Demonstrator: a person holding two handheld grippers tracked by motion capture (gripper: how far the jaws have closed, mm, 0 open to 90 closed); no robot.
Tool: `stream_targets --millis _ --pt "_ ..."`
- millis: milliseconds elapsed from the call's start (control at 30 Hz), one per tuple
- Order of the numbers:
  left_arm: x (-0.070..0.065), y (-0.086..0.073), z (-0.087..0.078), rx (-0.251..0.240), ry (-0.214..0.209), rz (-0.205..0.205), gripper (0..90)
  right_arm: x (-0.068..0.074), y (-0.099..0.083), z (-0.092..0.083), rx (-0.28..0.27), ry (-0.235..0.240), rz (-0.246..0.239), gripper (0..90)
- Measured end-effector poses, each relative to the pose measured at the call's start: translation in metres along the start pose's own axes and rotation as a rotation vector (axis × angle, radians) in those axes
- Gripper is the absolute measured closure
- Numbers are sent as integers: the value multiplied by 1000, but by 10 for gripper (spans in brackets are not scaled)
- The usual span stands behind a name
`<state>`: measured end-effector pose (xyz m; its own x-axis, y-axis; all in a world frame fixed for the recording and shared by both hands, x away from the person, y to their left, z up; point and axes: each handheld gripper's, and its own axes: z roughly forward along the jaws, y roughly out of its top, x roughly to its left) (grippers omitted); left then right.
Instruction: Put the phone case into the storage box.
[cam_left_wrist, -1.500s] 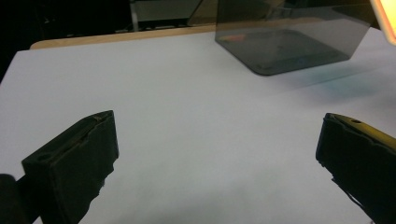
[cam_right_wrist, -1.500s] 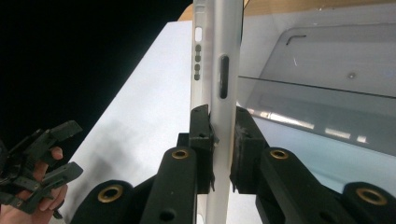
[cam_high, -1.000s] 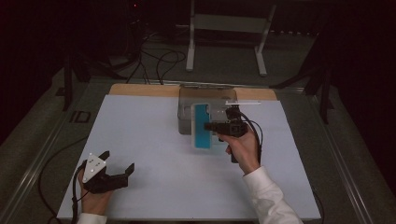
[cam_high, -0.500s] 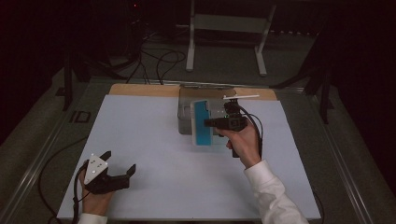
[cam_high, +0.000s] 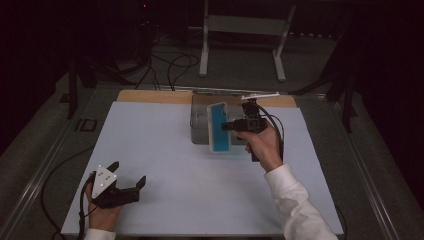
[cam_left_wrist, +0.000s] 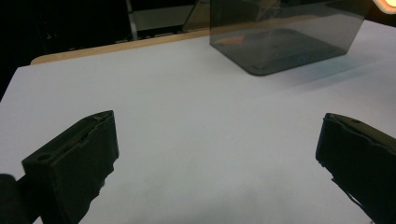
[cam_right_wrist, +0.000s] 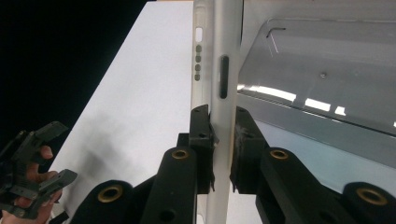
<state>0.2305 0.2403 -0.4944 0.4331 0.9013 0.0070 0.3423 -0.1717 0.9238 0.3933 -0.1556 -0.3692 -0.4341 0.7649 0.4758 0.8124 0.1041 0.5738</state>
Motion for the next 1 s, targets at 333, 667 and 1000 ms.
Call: stream_targets --millis 333,667,1000 --pt "0 0 0 -6 2 -4 1 -3 11 0 26 -35 5 819" --pt "0 0 -1 -10 1 -10 1 -5 27 -4 28 -65 12 819" --pt "0 0 -1 -13 -6 -18 1 -6 42 -10 36 -91 20 818"
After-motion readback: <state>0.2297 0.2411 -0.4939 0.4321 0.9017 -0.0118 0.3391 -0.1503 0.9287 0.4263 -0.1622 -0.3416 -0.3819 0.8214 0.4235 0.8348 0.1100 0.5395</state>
